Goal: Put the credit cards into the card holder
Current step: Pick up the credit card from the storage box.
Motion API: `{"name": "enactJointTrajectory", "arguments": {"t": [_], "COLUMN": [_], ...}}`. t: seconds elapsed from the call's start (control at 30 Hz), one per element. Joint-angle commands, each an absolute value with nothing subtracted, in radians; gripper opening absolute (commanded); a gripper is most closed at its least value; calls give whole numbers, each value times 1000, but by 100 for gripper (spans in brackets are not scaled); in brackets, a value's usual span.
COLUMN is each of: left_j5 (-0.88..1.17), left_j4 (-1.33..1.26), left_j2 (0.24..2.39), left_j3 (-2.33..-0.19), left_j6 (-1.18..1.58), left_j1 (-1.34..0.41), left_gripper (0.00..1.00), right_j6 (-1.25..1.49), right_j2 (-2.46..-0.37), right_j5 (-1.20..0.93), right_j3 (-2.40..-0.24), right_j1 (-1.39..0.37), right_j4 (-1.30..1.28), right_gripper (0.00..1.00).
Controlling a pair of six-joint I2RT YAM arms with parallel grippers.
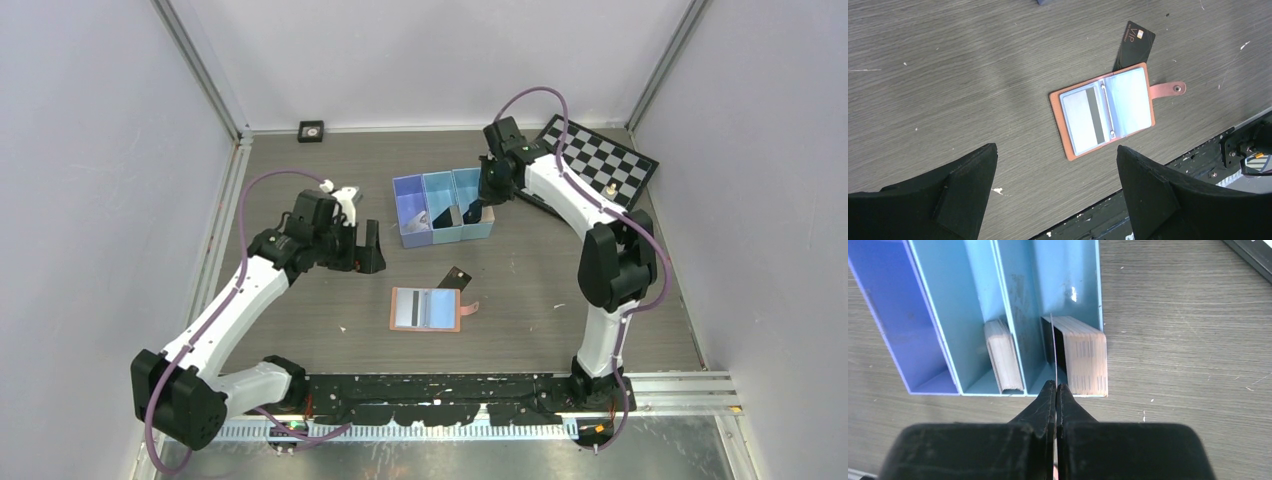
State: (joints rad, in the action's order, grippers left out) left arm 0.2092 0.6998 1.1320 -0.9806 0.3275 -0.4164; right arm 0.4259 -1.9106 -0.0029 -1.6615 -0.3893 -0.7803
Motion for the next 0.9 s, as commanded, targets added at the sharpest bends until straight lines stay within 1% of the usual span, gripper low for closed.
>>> {"name": "enactJointTrajectory", "arguments": {"t": [0.0, 0.07, 0.23, 0.33, 0.4, 0.5, 0.67, 0.8, 0.87], "left_j5": [243, 255, 328, 411, 485, 577, 518, 511, 550], "left_j4": [664, 632, 434, 287, 243, 298, 564, 593, 588], "left_j2": [1066, 1031, 926, 894, 914, 973, 1046, 1051, 1060], "left_j3": [-967, -954, -873, -820, -816, -873, -999, -1001, -985], "left_j6": [319, 351, 485, 557, 582, 521, 283, 205, 181], "left_j1": [-411, -411, -411, -413, -416, -448, -556, -645, -685], "left_gripper": [91, 90, 87, 85, 84, 80, 77, 77, 78], "right_j6": [469, 487, 514, 495, 470, 403, 338, 314, 304], "right_j2": [-1787, -1739, -1582, -1504, -1457, -1403, -1353, -1353, -1362], "right_j5": [-67, -79, -113, -237, -341, -426, -521, -624, -690], "right_j3": [-1665, -1653, -1579, -1532, -1502, -1454, -1381, -1338, -1333], "right_j1": [-382, -382, -384, -386, -401, -467, -630, -707, -734], "right_j4": [-762, -745, -703, -707, -737, -807, -862, -852, -850], "right_gripper": [1, 0, 0, 1, 0, 0, 1, 0, 1]}}
